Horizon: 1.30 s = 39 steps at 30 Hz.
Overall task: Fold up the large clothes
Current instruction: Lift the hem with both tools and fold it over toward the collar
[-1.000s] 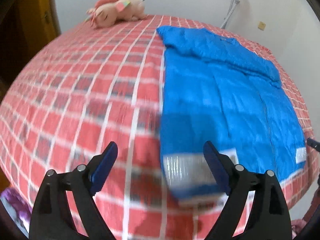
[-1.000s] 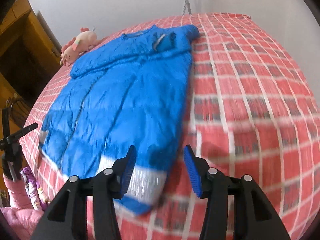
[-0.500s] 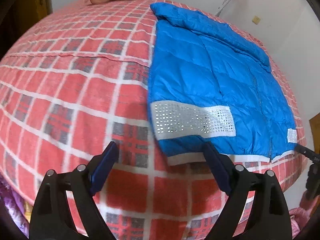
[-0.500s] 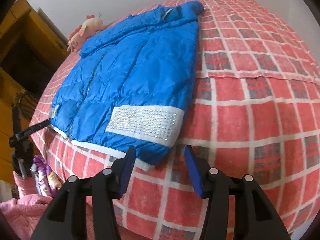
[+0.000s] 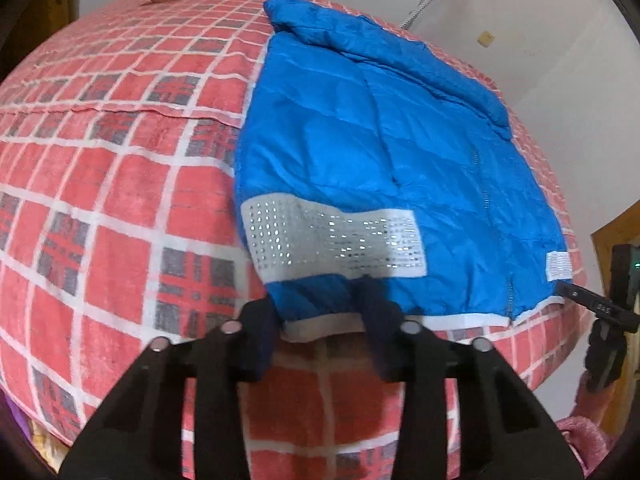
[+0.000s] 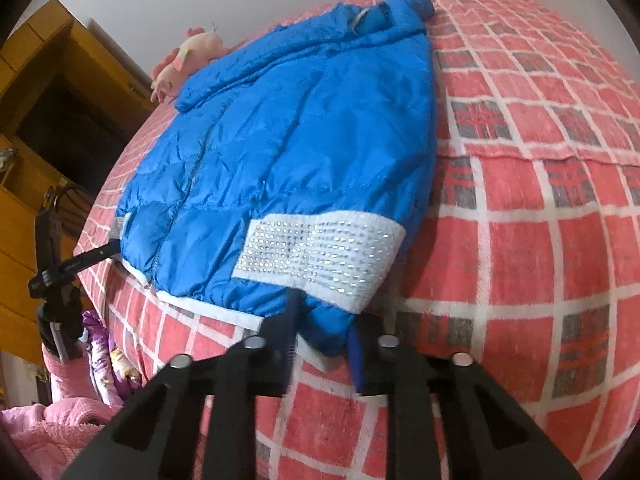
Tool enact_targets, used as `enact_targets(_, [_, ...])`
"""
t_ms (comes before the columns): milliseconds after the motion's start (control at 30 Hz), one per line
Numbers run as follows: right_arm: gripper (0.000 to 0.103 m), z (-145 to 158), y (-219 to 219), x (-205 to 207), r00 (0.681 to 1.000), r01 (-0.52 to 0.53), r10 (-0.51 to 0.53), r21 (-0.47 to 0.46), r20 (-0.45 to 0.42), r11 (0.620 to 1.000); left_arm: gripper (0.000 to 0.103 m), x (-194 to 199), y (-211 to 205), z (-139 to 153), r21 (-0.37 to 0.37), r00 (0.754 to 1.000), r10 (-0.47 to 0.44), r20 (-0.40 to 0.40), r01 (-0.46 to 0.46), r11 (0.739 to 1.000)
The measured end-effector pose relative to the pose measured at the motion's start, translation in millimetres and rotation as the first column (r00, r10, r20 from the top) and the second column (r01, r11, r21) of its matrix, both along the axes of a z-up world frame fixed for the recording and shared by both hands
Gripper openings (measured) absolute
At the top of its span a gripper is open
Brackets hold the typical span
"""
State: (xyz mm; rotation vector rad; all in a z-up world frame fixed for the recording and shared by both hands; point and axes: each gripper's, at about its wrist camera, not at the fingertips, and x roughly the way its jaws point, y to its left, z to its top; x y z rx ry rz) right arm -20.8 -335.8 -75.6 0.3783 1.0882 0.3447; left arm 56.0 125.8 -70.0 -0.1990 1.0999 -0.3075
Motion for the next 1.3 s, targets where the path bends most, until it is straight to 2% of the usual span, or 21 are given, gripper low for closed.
enact_targets(167, [0.013, -6, -1, -1, 1.000, 0.006, -0.006, 0.009, -0.003, 1.000, 0.032, 1, 2, -6, -0.019, 1.000, 0.006, 0.003, -0.006, 1.000])
enact_targets(233, [0.011, -3, -2, -2, 1.000, 0.006, -0.006, 0.014, 0.010, 1.000, 0.024, 0, 4, -3, -0.025, 1.000, 0.021, 0.012, -0.021, 0.999])
enact_targets(300, [0.010, 5, -3, -4, 0.999, 0.001, -0.002, 0.025, 0.037, 1.000, 0.013, -4, 4, 4, -0.035, 0.999, 0.023, 0.029, -0.022, 0.999])
enact_targets(400, [0.009, 19, -6, -4, 0.997, -0.008, 0.004, 0.047, 0.080, 0.999, 0.010, -6, 5, 15, -0.068, 0.998, 0.020, 0.051, -0.017, 0.998])
enact_targets(500, [0.008, 35, -6, -4, 0.992, -0.016, 0.010, 0.052, 0.124, 0.998, 0.008, -7, 2, 25, -0.078, 0.997, 0.014, 0.081, -0.008, 0.997])
enact_targets(633, [0.008, 55, -9, 0, 0.986, -0.024, 0.013, 0.066, 0.167, 0.998, 0.008, -7, 4, 46, -0.130, 0.991, 0.011, 0.136, 0.007, 0.991])
enact_targets(800, [0.008, 77, -14, 7, 0.975, -0.026, 0.011, 0.065, 0.223, 0.998, 0.007, 0, -4, 72, -0.144, 0.977, -0.002, 0.212, 0.033, 0.989])
enact_targets(1100, [0.008, 110, -25, 28, 0.956, -0.014, -0.008, 0.072, 0.294, 0.997, 0.007, 27, -10, 111, -0.167, 0.946, 0.004, 0.324, 0.053, 0.985])
enact_targets(1300, [0.008, 128, -36, 57, 0.948, -0.007, -0.023, 0.093, 0.318, 0.996, 0.007, 57, -18, 133, -0.165, 0.926, 0.008, 0.377, 0.058, 0.985])
